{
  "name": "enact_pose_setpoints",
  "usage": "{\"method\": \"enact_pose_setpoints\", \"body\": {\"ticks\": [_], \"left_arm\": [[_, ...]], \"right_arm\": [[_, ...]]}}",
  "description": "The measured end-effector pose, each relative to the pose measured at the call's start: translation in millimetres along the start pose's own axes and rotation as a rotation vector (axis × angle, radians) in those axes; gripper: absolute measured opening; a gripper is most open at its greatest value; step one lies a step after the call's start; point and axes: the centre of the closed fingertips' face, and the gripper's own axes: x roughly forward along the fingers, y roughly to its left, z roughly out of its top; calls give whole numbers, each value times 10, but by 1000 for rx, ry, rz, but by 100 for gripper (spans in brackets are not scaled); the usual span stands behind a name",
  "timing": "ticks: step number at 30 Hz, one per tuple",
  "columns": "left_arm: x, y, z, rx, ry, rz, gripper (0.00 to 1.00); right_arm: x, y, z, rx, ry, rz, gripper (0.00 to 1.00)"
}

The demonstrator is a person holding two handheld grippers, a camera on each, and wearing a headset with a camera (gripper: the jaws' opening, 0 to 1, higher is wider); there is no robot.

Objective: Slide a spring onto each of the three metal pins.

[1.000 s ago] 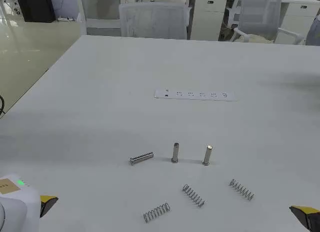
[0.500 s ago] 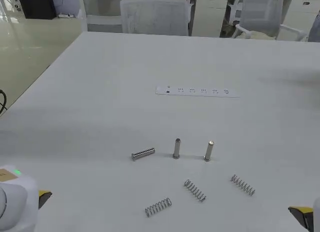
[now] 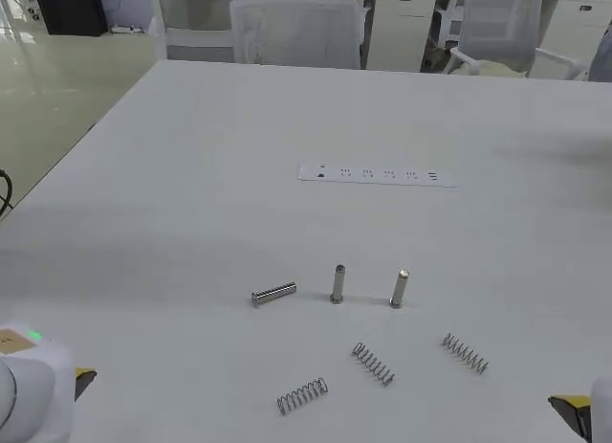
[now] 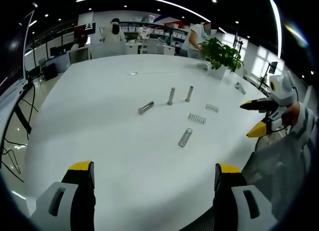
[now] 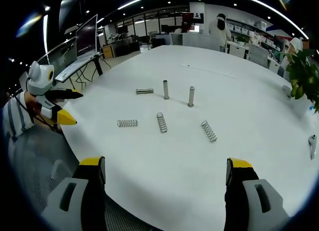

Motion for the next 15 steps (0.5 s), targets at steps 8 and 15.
{"method": "enact_pose_setpoints", "body": {"ticks": [8, 15], "left_arm": [[-9, -10, 29, -13, -8, -8, 98], [-28, 4, 102, -49, -29, -11, 98]], "right_arm": [[-7, -2, 22, -1, -4, -1, 99], [4, 7, 38, -1, -6, 6, 99]]}}
